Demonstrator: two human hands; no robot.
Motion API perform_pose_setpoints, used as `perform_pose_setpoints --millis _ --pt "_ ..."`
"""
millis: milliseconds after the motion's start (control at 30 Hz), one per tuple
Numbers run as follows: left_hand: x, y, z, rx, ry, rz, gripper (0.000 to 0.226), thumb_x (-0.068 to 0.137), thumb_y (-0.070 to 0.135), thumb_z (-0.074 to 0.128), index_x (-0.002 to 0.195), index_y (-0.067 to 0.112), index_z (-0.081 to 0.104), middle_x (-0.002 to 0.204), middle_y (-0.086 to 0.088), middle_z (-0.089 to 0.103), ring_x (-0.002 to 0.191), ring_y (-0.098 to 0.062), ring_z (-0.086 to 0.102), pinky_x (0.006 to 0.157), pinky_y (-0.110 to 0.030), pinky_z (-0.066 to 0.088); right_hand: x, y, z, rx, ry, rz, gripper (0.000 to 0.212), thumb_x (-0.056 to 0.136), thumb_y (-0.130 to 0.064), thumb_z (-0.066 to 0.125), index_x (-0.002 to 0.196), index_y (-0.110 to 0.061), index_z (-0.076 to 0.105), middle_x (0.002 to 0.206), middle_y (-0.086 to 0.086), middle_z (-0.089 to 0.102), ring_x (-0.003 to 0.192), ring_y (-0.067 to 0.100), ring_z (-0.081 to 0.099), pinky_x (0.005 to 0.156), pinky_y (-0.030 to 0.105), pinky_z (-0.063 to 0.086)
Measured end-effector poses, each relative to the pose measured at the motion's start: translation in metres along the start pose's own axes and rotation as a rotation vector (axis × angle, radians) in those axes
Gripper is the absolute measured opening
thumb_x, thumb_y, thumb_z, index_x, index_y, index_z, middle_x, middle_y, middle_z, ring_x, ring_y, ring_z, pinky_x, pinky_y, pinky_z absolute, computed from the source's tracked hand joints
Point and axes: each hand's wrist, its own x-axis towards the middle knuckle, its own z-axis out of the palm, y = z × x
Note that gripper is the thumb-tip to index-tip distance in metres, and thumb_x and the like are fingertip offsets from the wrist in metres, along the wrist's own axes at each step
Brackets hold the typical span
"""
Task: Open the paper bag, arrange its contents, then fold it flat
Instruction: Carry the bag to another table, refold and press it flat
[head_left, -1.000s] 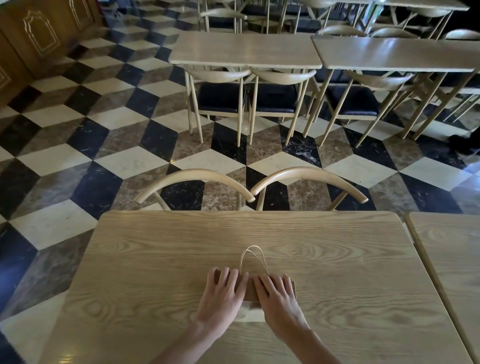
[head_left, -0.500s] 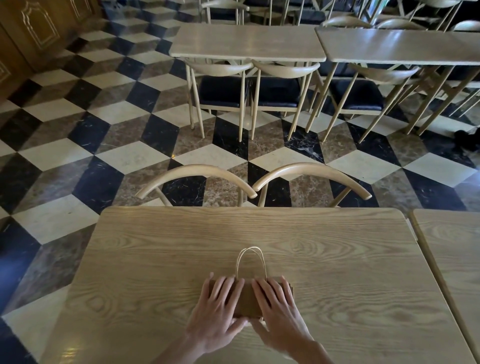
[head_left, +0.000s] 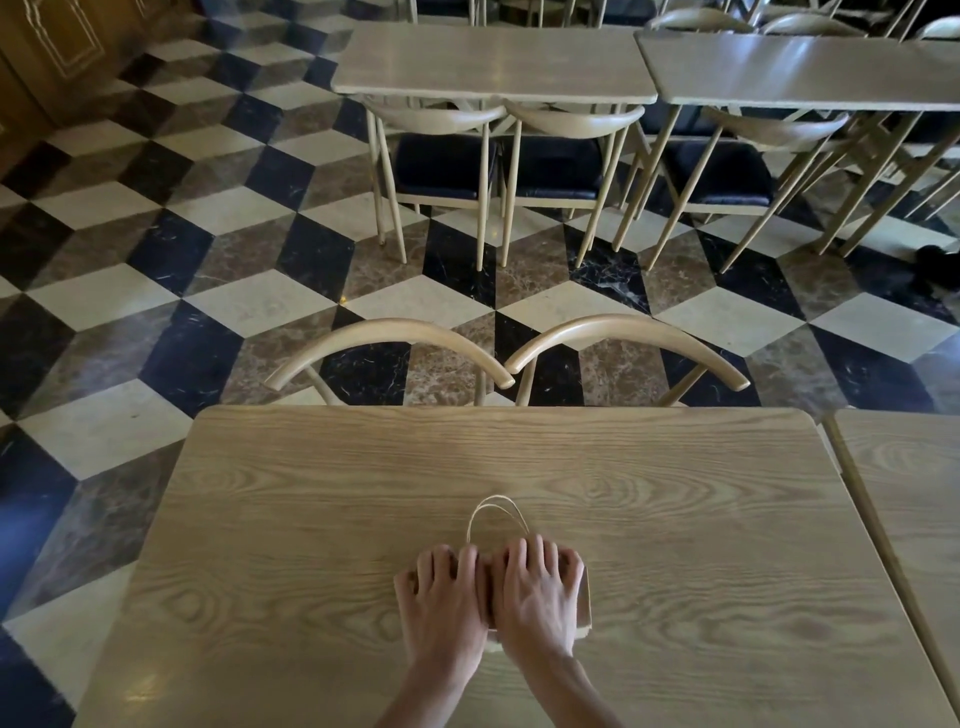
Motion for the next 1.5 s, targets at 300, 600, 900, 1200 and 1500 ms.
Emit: perform_pose_setpoints --millis 300,600,900,1200,1500 --pt "0.005 -0.002 0.016 -0.016 0.104 -0.031 0.052 0.076 0.048 0.053 0.124 0.027 0.05 0.106 -0.007 0.06 0.097 -0.029 0.051 0.086 -0.046 0.036 0.003 0.011 0.023 -0.009 0.06 -0.021 0.017 0.093 -0.038 0.047 0.092 -0.021 0.047 0.095 -0.001 0.054 0.087 0.023 0.053 0.098 0.047 0.036" --pt "0.001 -0.011 0.015 -0.088 0.235 -0.297 0.055 0.082 0.061 0.049 0.11 0.014 0.051 0.089 -0.011 0.057 0.081 -0.033 0.054 0.074 -0.049 0.043 0.002 0.028 0.021 -0.112 0.136 0.099 0.031 0.092 -0.045 0.053 0.098 -0.015 0.058 0.101 0.007 0.059 0.092 0.028 0.054 0.095 0.049 0.037" --pt "-0.001 -0.014 0.003 -0.384 0.216 -0.399 0.062 0.075 0.069 0.056 0.112 0.021 0.043 0.088 0.002 0.071 0.08 -0.023 0.069 0.076 -0.044 0.05 0.001 0.047 0.007 0.05 0.141 0.212 0.053 0.085 -0.062 0.045 0.109 -0.016 0.054 0.105 0.005 0.055 0.096 0.028 0.053 0.081 0.043 0.043" --pt "0.003 -0.026 0.011 -0.855 0.033 -0.688 0.058 0.058 0.083 0.061 0.075 0.027 0.069 0.071 0.008 0.071 0.077 -0.018 0.066 0.079 -0.041 0.053 -0.001 0.053 0.001 0.374 -0.118 0.693 0.071 0.058 -0.093 0.046 0.077 -0.025 0.053 0.073 -0.007 0.064 0.077 0.023 0.062 0.068 0.034 0.04" --pt "0.004 -0.029 0.002 -0.918 0.12 -0.655 0.068 0.079 0.072 0.041 0.049 0.01 0.042 0.042 0.004 0.041 0.044 -0.017 0.045 0.052 -0.039 0.039 0.001 0.059 -0.001 0.596 0.017 0.522 0.055 0.084 -0.041 0.072 0.049 -0.013 0.041 0.042 -0.004 0.046 0.047 0.017 0.04 0.056 0.037 0.038"
